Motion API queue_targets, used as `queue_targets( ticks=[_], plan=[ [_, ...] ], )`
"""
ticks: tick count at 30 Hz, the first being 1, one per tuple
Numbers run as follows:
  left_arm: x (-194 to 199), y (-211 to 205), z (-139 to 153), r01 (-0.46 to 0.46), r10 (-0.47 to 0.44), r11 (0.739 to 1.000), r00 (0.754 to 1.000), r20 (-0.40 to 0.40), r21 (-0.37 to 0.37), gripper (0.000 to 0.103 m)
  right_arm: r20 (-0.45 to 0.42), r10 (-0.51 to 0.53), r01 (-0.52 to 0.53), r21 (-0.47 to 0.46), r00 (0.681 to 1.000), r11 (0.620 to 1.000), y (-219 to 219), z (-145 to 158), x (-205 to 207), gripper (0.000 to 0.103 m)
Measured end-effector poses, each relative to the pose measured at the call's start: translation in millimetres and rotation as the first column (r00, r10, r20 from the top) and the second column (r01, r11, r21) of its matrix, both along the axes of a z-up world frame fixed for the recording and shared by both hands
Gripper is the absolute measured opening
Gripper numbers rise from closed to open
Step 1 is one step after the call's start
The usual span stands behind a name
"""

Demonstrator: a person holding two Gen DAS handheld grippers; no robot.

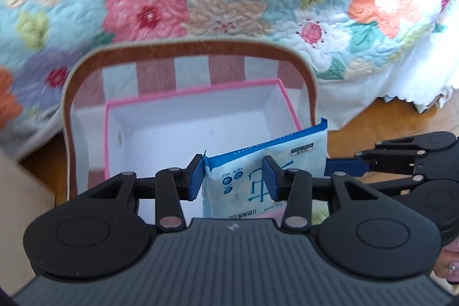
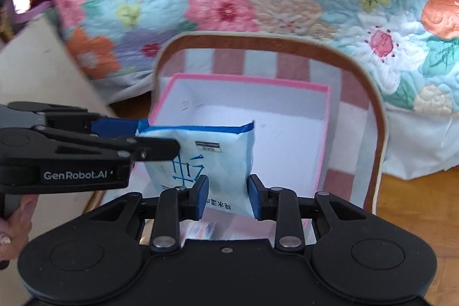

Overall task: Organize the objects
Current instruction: 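Carry the wet-wipe pack into the pink box and open the left gripper, then withdraw the left tool and move it to the green yarn ball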

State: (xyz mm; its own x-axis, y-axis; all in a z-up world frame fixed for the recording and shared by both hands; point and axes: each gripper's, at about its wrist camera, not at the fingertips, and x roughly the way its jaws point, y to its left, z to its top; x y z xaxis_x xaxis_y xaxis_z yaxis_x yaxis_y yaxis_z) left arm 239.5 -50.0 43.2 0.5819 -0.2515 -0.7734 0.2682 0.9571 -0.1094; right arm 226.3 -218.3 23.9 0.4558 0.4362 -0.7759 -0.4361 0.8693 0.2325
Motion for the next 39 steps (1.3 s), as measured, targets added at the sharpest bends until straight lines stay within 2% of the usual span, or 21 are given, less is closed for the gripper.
queue_targets(
  ticks=[4, 8, 15, 19, 21, 23, 24, 26, 28, 30, 34, 36, 39],
  plan=[
    [44, -6, -30, -0.004, 0.004, 1.0, 1.0, 0.005, 0.029, 0.043, -0.07, -0.059, 0.058, -0.014, 0.996, 0.998, 8, -32, 44, 0.035],
    [76, -11, -58, -0.003, 0.002, 0.999, 1.0, 0.018, 0.033, 0.043, -0.079, -0.108, 0.103, -0.058, 0.991, 0.993, 21, -61, 74, 0.035],
    [111, -13, -95, -0.055, 0.055, 0.998, 0.998, 0.008, -0.008, 0.043, -0.072, -0.165, 0.155, -0.131, 0.984, 0.979, 34, -93, 113, 0.034],
    [129, -3, -112, -0.095, 0.092, 0.993, 0.995, -0.045, -0.077, 0.044, -0.041, -0.157, 0.146, -0.193, 0.987, 0.97, 43, -99, 122, 0.034],
    [133, -5, -118, -0.117, 0.115, 0.992, 0.992, -0.047, -0.04, 0.045, -0.01, -0.147, 0.14, -0.236, 0.989, 0.961, 49, -99, 124, 0.038],
    [133, -9, -121, -0.113, 0.115, 0.993, 0.992, -0.053, 0.038, 0.045, 0.026, -0.127, 0.129, -0.257, 0.992, 0.958, 51, -96, 123, 0.06],
    [131, -10, -121, -0.114, 0.117, 0.992, 0.991, -0.063, 0.055, 0.045, 0.053, -0.119, 0.129, -0.263, 0.991, 0.956, 50, -92, 119, 0.062],
    [126, -6, -118, -0.111, 0.114, 0.993, 0.989, -0.096, 0.03, 0.047, 0.08, -0.095, 0.113, -0.273, 0.992, 0.955, 45, -85, 111, 0.062],
    [119, -1, -113, -0.123, 0.124, 0.992, 0.982, -0.14, 0.018, 0.047, 0.061, -0.077, 0.09, -0.243, 0.995, 0.966, 35, -76, 102, 0.062],
    [107, 1, -102, -0.123, 0.124, 0.992, 0.981, -0.151, 0.021, 0.048, 0.03, -0.052, 0.057, -0.194, 0.998, 0.979, 22, -65, 91, 0.062],
    [77, 5, -69, -0.108, 0.111, 0.994, 0.979, -0.171, 0.027, 0.054, -0.03, 0.012, -0.015, -0.128, 0.999, 0.992, 3, -41, 67, 0.062],
    [58, 6, -46, -0.072, 0.076, 0.997, 0.982, -0.176, 0.031, 0.057, -0.048, 0.039, -0.043, -0.103, 0.998, 0.994, -4, -28, 55, 0.062],
    [28, 4, -16, -0.025, 0.04, 0.995, 0.985, -0.168, 0.093, 0.061, -0.063, 0.069, -0.073, -0.079, 0.996, 0.994, -12, -9, 35, 0.062]
  ],
)
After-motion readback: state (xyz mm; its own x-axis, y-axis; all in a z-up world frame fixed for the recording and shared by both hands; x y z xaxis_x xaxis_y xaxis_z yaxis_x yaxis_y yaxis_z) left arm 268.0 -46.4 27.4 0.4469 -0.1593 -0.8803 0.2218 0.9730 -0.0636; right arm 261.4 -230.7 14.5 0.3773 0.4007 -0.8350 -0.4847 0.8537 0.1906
